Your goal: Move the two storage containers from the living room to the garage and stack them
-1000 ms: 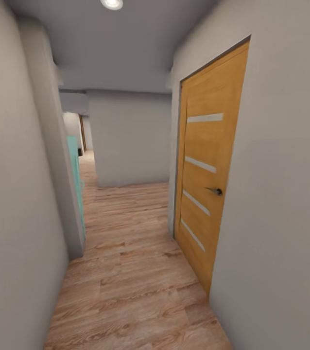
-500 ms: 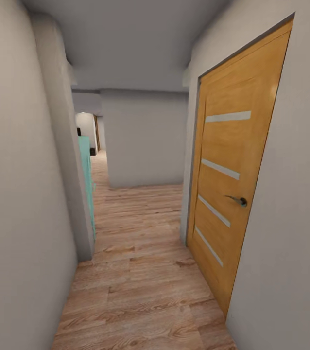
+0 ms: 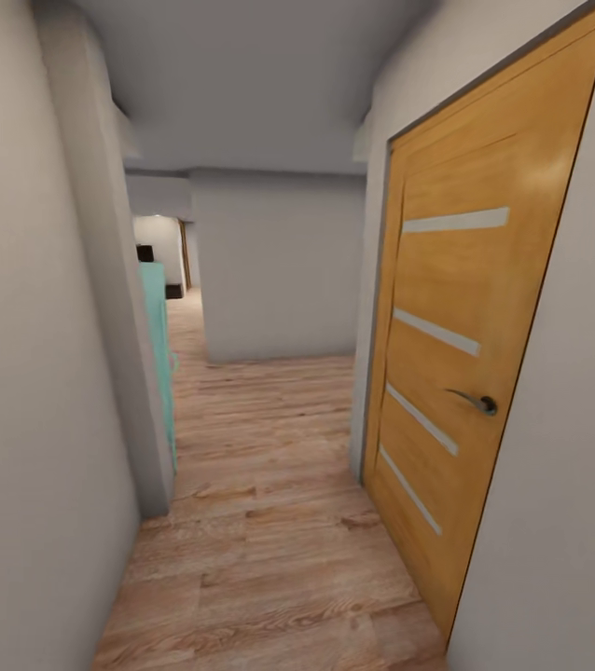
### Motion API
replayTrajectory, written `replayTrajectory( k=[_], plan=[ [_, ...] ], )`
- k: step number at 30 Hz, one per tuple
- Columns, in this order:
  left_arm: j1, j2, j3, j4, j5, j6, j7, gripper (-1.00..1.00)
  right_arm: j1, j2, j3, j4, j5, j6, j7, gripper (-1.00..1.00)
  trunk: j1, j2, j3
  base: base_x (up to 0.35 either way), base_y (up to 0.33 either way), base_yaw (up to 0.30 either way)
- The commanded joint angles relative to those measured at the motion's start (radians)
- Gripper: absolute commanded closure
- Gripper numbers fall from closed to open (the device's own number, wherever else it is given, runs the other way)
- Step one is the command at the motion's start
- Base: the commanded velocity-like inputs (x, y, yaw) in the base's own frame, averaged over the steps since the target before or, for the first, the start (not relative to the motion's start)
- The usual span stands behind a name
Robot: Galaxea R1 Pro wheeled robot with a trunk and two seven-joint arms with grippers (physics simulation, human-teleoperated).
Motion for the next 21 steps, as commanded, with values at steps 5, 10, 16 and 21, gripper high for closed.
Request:
replayTrajectory(
  k=[5, 10, 16, 21],
  plan=[
    [-0.001, 0.001, -0.008, 0.001, 0.009, -0.002, 0.002, -1.00, -0.001, -0.003, -0.003, 0.003, 0.010, -0.012, -0.003, -1.00, 0.001, -0.001, 0.000, 0.323, 0.000, 0.008],
    [-0.001, -0.001, -0.008, 0.001, 0.008, -0.003, 0.002, -1.00, -0.001, -0.005, -0.001, 0.003, 0.012, -0.016, -0.003, -1.00, 0.001, -0.001, 0.000, 0.323, 0.000, 0.185],
    [-0.001, -0.002, -0.009, 0.001, 0.008, -0.002, 0.002, -1.00, -0.001, -0.005, 0.000, 0.003, 0.012, -0.016, -0.003, -1.00, 0.001, -0.001, 0.000, 0.323, 0.000, 0.263],
    [0.000, -0.001, -0.009, 0.001, 0.008, -0.002, 0.002, -1.00, -0.001, -0.006, 0.000, 0.003, 0.011, -0.016, -0.003, -1.00, 0.001, -0.001, 0.000, 0.323, 0.000, 0.270]
  ],
)
